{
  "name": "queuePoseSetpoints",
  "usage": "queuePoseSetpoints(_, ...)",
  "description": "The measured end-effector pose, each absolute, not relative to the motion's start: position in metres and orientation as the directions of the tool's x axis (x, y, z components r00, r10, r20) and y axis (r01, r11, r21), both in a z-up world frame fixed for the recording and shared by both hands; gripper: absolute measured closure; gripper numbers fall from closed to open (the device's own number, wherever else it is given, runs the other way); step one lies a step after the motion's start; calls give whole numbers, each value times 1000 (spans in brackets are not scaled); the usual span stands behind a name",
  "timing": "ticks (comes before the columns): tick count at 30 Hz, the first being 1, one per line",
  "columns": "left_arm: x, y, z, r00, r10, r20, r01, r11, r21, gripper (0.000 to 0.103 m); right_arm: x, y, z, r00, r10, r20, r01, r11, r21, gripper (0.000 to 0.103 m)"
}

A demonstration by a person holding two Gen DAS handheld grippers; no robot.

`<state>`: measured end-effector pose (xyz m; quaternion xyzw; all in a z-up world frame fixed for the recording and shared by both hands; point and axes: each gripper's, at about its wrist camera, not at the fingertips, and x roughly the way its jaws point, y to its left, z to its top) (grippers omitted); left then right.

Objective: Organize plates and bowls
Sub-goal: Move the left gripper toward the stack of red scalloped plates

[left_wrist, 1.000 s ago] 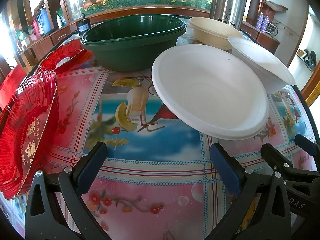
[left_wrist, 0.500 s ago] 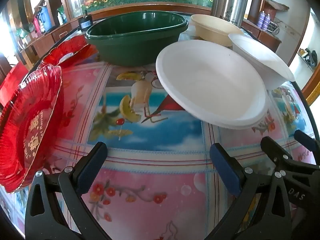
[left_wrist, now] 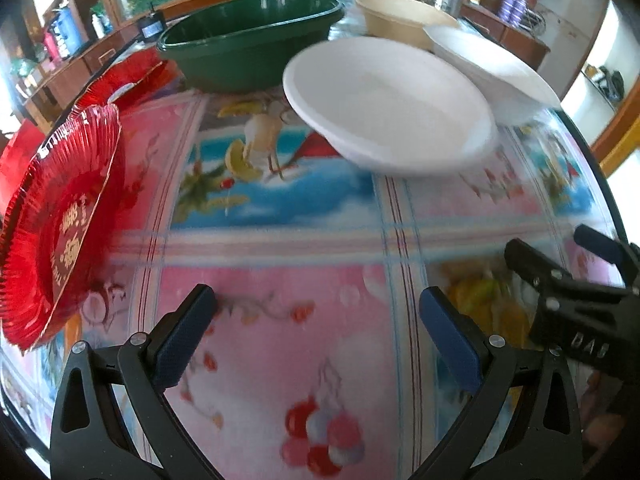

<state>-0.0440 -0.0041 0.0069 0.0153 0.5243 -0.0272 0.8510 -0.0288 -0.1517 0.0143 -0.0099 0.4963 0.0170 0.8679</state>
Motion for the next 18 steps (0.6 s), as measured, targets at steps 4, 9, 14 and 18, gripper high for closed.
queuePoseSetpoints(4, -66, 3, 22, 461, -49, -886, 76, 997, -16, 0, -43, -156, 19, 474, 55, -879, -59, 998, 30, 0)
queuePoseSetpoints(9, -87, 22, 52, 511, -32, -859, 72, 997, 6, 0, -65, -151, 40, 492, 75, -867, -95, 995, 32, 0)
queuePoseSetpoints(14, -98, 50, 82, 546, -5, -838, 47, 999, 24, 0, -77, -122, 71, 551, 116, -826, -158, 987, 33, 0)
queuePoseSetpoints(18, -97, 87, 97, 573, 36, -819, -15, 999, 33, 0, -76, -90, 84, 542, 185, -820, -226, 972, 69, 0)
